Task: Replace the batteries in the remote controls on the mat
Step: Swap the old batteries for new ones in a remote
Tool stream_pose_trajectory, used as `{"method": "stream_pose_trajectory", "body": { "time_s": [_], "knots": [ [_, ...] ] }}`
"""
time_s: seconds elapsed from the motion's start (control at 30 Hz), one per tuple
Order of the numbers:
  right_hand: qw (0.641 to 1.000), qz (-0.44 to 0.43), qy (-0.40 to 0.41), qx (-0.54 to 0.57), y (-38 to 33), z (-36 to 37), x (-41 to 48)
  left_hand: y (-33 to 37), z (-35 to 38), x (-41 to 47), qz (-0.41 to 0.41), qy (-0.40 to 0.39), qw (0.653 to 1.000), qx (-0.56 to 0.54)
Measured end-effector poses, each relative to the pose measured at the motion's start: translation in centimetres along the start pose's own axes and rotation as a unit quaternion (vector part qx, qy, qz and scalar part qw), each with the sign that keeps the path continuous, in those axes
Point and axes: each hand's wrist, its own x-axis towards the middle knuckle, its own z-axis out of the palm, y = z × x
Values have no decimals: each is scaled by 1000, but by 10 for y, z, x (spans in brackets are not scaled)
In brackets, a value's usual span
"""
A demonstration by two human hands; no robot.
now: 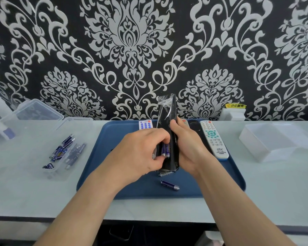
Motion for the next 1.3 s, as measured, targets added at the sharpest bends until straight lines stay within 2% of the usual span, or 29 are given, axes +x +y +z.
{"method": "stream_pose_trajectory", "body": {
  "time_s": [0.3, 0.47, 0.53, 0.6, 0.7, 0.77, 0.87, 1.0, 1.1, 1.3],
  "knots": [
    [998, 21, 24, 57, -4, -3, 2, 2, 7, 5, 61, 84, 994, 45],
    [993, 38, 71, 91, -2, -2, 2, 2, 11, 6, 71, 39, 994, 74],
    [990, 32, 100, 95, -1, 0, 3, 6, 17, 6, 49, 18, 994, 96],
    [985, 12, 132, 108, 2, 1, 6, 7, 27, 8, -4, 29, 996, 83],
    [982, -2, 143, 122, 3, 2, 7, 4, 33, 10, -69, 91, 993, 7],
    [986, -2, 123, 109, 3, 0, 7, 6, 29, 11, -101, 100, 988, -64],
    [993, -8, 99, 65, 3, -1, 6, 8, 21, 14, -149, 52, 978, -134],
    [995, -17, 89, 34, 3, -2, 6, 5, 14, 15, -141, -6, 977, -158],
    [997, -17, 80, 3, 5, -3, 5, 3, 9, 15, -114, -52, 983, -136],
    [997, -20, 72, -35, 4, 1, 1, 2, 6, 18, -104, -78, 986, -102]
  ]
}}
